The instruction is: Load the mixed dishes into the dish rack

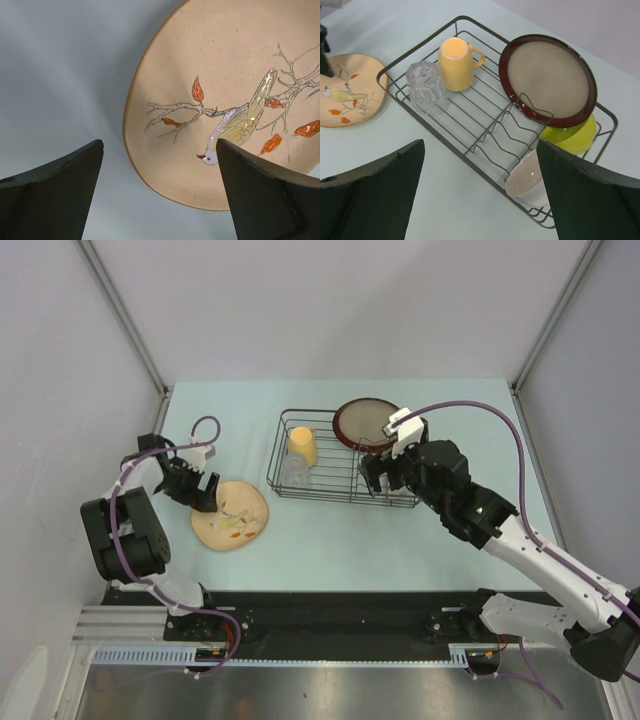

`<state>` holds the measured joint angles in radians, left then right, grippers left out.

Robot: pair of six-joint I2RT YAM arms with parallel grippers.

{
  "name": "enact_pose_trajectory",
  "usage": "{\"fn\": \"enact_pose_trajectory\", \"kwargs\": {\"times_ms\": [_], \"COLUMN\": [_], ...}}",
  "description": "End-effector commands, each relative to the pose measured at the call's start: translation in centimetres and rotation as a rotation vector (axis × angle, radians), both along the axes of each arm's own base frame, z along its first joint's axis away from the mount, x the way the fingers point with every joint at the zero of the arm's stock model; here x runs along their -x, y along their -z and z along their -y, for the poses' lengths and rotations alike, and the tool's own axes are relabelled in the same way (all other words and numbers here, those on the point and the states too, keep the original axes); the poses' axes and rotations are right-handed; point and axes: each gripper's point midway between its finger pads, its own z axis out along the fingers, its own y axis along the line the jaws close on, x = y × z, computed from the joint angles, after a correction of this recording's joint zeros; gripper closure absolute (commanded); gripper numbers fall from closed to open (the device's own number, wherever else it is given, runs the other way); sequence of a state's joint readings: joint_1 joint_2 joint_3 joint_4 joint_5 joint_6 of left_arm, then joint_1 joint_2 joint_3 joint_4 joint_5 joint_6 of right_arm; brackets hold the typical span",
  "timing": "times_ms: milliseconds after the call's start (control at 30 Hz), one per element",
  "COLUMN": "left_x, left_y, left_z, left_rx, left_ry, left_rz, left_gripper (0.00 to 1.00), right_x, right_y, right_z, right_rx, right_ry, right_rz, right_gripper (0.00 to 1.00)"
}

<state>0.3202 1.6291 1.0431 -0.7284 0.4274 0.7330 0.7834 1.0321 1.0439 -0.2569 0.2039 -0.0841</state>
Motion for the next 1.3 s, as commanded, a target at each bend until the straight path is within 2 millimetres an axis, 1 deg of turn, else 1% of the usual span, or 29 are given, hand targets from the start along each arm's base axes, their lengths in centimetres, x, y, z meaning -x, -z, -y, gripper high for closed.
{"fn": "enact_pose_trajectory", "kwargs": {"times_ms": [0,33,67,133,167,200,300,433,467,500,533,567,600,633,667,700,767,800,833,867,900,933,967,1000,1033,1067,1133,1200,1267], "left_x": [-2.3,-2.4,-2.3,-2.0,-1.9,-1.5,-1.0,-0.6,-0.7,-0.6,-0.5,-0.6,-0.3,-0.1,-0.2,0.2,0.7,1.0,1.2,1.3,1.4,1.5,1.6,1.7,1.8,1.9,2.1,2.4,2.3], "left_y": [-1.4,-1.2,-0.6,0.0,0.3,0.9,2.1,2.7,2.7,2.6,2.8,2.7,2.7,2.9,2.7,2.7,2.5,2.5,2.5,2.5,2.6,2.6,2.6,2.6,2.6,2.5,2.4,2.1,1.3], "left_z": [0.4,0.4,0.5,0.8,0.9,1.1,1.4,2.4,2.6,2.7,3.0,3.0,3.3,3.3,3.4,3.6,3.8,4.0,4.1,4.1,4.2,4.2,4.2,4.2,4.3,4.4,4.5,4.7,4.9], "left_rx": [0.087,0.093,0.1,0.119,0.125,0.136,0.164,0.23,0.242,0.255,0.271,0.277,0.289,0.3,0.311,0.319,0.329,0.334,0.339,0.343,0.344,0.347,0.353,0.355,0.356,0.361,0.37,0.384,0.407], "left_ry": [-0.004,-0.007,-0.007,-0.004,-0.001,0.003,0.016,0.04,0.043,0.049,0.053,0.057,0.067,0.069,0.076,0.087,0.098,0.112,0.116,0.121,0.13,0.133,0.132,0.143,0.147,0.151,0.156,0.165,0.171], "left_rz": [0.059,0.053,0.037,0.019,0.012,-0.007,-0.053,-0.091,-0.093,-0.1,-0.109,-0.11,-0.127,-0.142,-0.143,-0.158,-0.164,-0.171,-0.175,-0.184,-0.189,-0.195,-0.208,-0.21,-0.213,-0.217,-0.22,-0.229,-0.229], "left_gripper": [0.0,0.0,0.0,0.01,0.01,0.01,0.01,0.03,0.05,0.07,0.09,0.16,0.21,0.25,0.34,0.37,0.43,0.46,0.48,0.56,0.6,0.64,0.72,0.77,0.79,0.85,0.87,0.89,0.91], "right_x": [1.1,1.1,1.4,1.5,1.8,1.8,2.7,3.7,3.8,4.0,4.3,4.3,4.2,4.5,4.6,4.5,4.5,4.5,4.5,4.3,4.2,4.0,4.0,4.1,4.0,4.2,4.6,4.9,5.2], "right_y": [0.1,1.1,1.6,2.5,3.1,3.4,4.6,6.3,7.1,7.4,7.9,8.4,9.7,10.4,10.9,12.3,13.0,13.9,14.3,14.6,14.8,15.6,15.9,16.1,16.7,16.9,18.0,18.5,19.4], "right_z": [-1.8,-2.5,-3.1,-3.8,-4.6,-4.8,-5.8,-6.6,-6.8,-7.0,-7.4,-7.8,-8.1,-8.6,-8.9,-9.2,-9.6,-9.9,-10.2,-10.6,-10.9,-11.7,-12.0,-12.4,-12.9,-13.2,-13.7,-13.9,-14.4], "right_rx": [-0.055,-0.048,-0.046,-0.036,-0.05,-0.051,-0.043,-0.031,-0.031,-0.033,-0.035,-0.035,-0.021,-0.016,-0.01,0.007,0.02,0.037,0.044,0.042,0.041,0.034,0.03,0.027,0.027,0.033,0.065,0.084,0.098], "right_ry": [-0.079,-0.097,-0.121,-0.145,-0.166,-0.178,-0.24,-0.301,-0.309,-0.322,-0.347,-0.359,-0.365,-0.389,-0.4,-0.4,-0.412,-0.419,-0.432,-0.44,-0.45,-0.466,-0.477,-0.489,-0.499,-0.507,-0.511,-0.512,-0.524], "right_rz": [-0.049,-0.082,-0.104,-0.13,-0.165,-0.176,-0.224,-0.282,-0.299,-0.307,-0.322,-0.332,-0.364,-0.389,-0.403,-0.435,-0.446,-0.457,-0.458,-0.453,-0.453,-0.462,-0.467,-0.47,-0.474,-0.471,-0.47,-0.47,-0.481], "right_gripper": [0.04,0.06,0.11,0.14,0.14,0.14,0.13,0.13,0.14,0.14,0.16,0.19,0.23,0.26,0.33,0.34,0.35,0.35,0.35,0.35,0.34,0.34,0.34,0.34,0.34,0.34,0.34,0.34,0.34]}}
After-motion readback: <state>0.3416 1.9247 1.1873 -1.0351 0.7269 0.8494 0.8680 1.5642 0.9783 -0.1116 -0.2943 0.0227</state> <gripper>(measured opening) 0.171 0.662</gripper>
